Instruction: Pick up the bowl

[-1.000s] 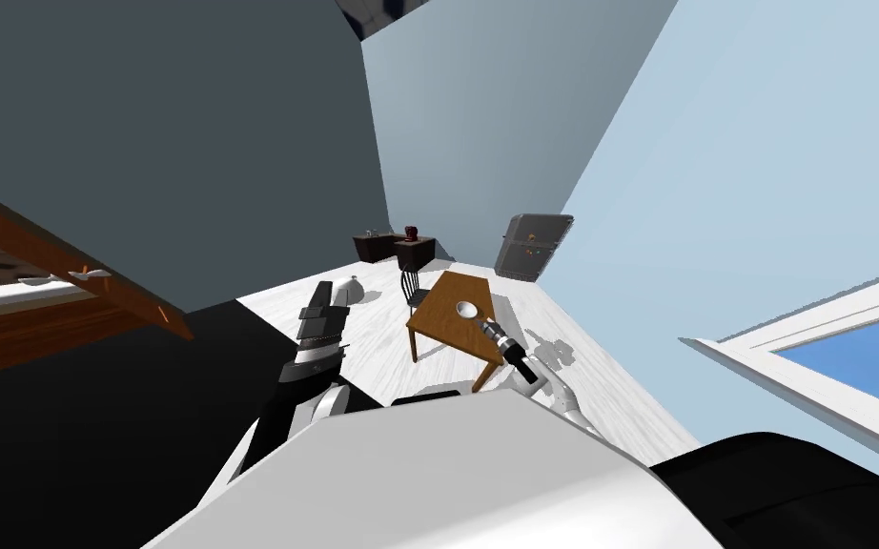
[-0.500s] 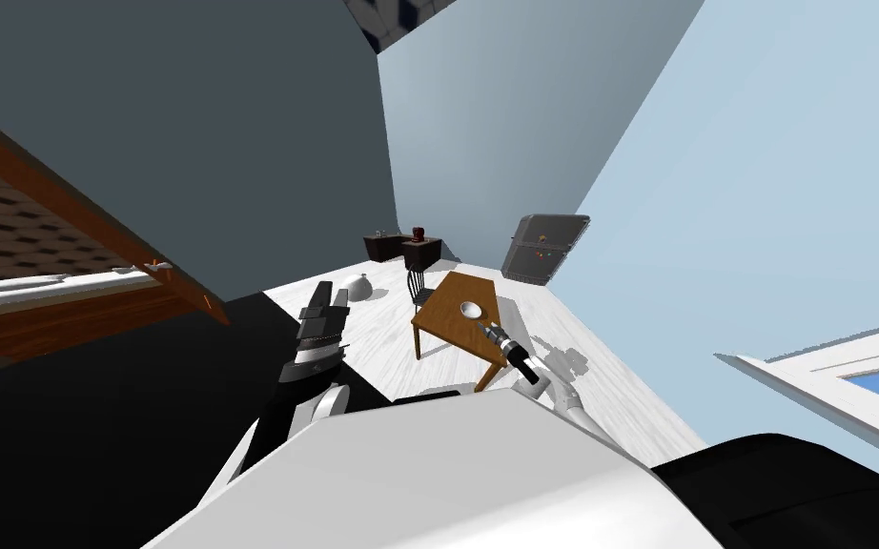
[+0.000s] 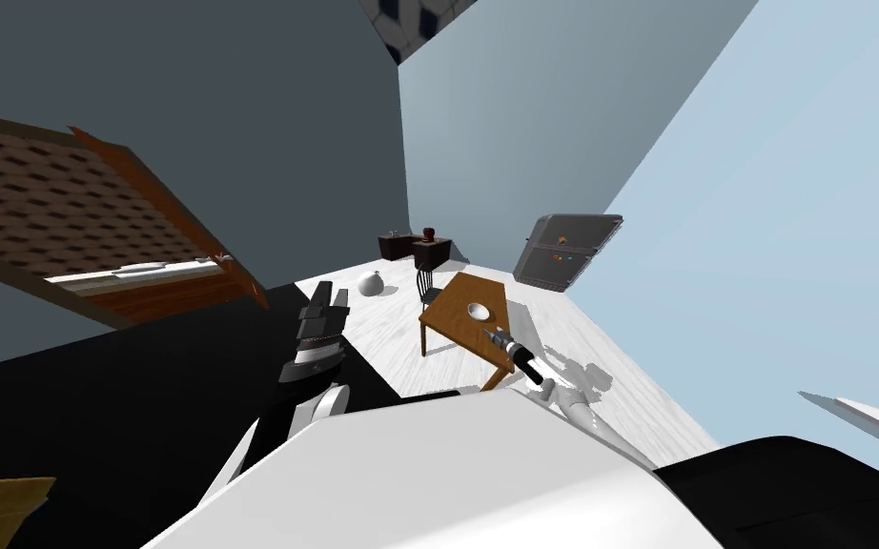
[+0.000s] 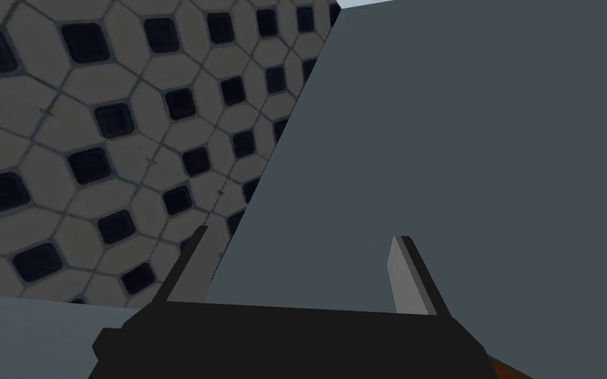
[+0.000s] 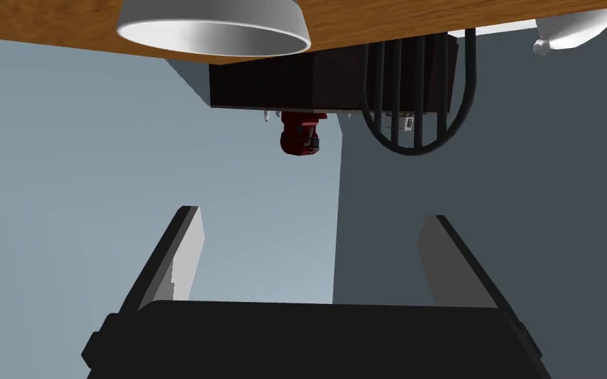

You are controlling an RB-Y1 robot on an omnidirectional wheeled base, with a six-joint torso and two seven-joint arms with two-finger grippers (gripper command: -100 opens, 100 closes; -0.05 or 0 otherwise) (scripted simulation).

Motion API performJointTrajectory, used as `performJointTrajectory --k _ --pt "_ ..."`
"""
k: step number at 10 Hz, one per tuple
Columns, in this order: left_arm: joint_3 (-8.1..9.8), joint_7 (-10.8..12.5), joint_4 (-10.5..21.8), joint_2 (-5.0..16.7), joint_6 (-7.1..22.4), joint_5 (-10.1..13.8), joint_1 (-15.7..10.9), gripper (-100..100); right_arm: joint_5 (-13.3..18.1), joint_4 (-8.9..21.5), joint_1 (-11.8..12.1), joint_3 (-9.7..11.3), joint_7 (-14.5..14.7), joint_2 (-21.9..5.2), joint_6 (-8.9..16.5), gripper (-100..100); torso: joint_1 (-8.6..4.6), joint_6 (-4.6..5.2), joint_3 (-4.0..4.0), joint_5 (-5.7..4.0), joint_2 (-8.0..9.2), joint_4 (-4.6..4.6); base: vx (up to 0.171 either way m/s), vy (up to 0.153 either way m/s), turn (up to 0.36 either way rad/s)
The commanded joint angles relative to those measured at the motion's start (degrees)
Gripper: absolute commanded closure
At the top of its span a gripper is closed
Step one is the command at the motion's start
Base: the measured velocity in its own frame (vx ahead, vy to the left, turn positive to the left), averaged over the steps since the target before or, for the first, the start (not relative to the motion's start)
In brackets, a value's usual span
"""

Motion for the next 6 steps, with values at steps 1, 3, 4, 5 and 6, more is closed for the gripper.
performJointTrajectory --k 1,3,4,5,6 --pt "0.0 0.0 0.0 0.0 0.0 0.0 0.0 0 2.4 2.9 -0.6 1.1 0.8 -2.1 0.8 -100 0.0 0.0 0.0 0.0 0.0 0.0 -0.042 0.005 0.312" --pt "0.0 0.0 0.0 0.0 0.0 0.0 0.0 0 2.4 4.3 -0.6 1.1 0.8 -2.1 0.8 -100 0.01 0.01 -0.01 0.0 -0.02 0.0 -0.027 0.0 0.048" --pt "0.0 0.0 0.0 0.0 0.0 0.0 0.0 0 4.4 7.0 -1.6 2.1 1.3 -4.0 1.1 -100 0.01 0.03 -0.03 0.0 -0.05 -0.01 -0.035 0.006 0.296" --pt "0.0 0.0 0.0 0.0 0.0 0.0 0.0 0 4.4 8.1 -1.6 2.1 1.3 -4.0 1.1 -100 0.02 -0.06 -0.02 0.01 -0.05 0.0 -0.03 -0.001 0.187" --pt "0.0 0.0 0.0 0.0 0.0 0.0 0.0 0 6.4 10.8 -2.6 3.2 1.6 -5.8 1.4 -100 0.01 0.01 -0.03 0.0 -0.05 -0.01 -0.035 0.007 0.227"
